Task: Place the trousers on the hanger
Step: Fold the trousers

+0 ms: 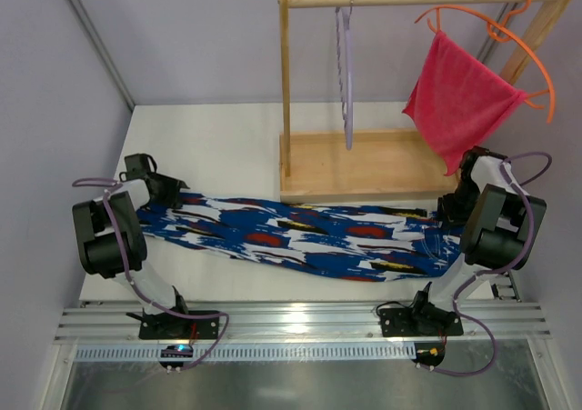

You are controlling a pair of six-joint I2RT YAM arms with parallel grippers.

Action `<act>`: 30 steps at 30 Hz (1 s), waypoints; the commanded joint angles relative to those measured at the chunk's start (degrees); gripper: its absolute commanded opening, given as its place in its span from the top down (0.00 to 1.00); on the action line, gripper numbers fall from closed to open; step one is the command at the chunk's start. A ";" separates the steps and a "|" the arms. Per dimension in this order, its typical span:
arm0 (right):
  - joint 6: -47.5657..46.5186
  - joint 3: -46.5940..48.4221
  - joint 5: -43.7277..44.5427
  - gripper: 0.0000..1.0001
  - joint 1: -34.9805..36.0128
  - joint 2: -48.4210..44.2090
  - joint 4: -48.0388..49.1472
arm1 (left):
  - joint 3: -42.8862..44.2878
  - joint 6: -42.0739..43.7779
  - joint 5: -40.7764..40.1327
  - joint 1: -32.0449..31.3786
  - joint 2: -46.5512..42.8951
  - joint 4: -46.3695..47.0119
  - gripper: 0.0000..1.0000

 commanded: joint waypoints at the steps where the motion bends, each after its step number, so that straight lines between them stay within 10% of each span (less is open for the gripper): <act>1: 3.16 0.57 1.19 0.54 0.29 0.20 -1.74 | -2.04 0.85 -4.67 -1.15 4.64 -1.95 0.56; 7: 1.32 0.83 2.24 0.96 0.29 -0.14 -1.30 | -2.13 0.59 -4.84 -1.16 5.78 -2.12 0.57; 19: -0.88 3.20 10.42 0.96 0.38 -15.61 -3.34 | -0.72 3.57 -10.11 -1.07 4.47 -7.13 0.57; 27: -12.75 -16.26 0.66 0.96 1.08 -17.40 44.23 | -0.02 5.15 -18.09 -0.37 3.32 -10.99 0.56; 30: -14.41 -15.44 0.48 0.96 1.34 -12.67 45.10 | 0.16 5.77 -19.69 0.16 3.67 -11.96 0.56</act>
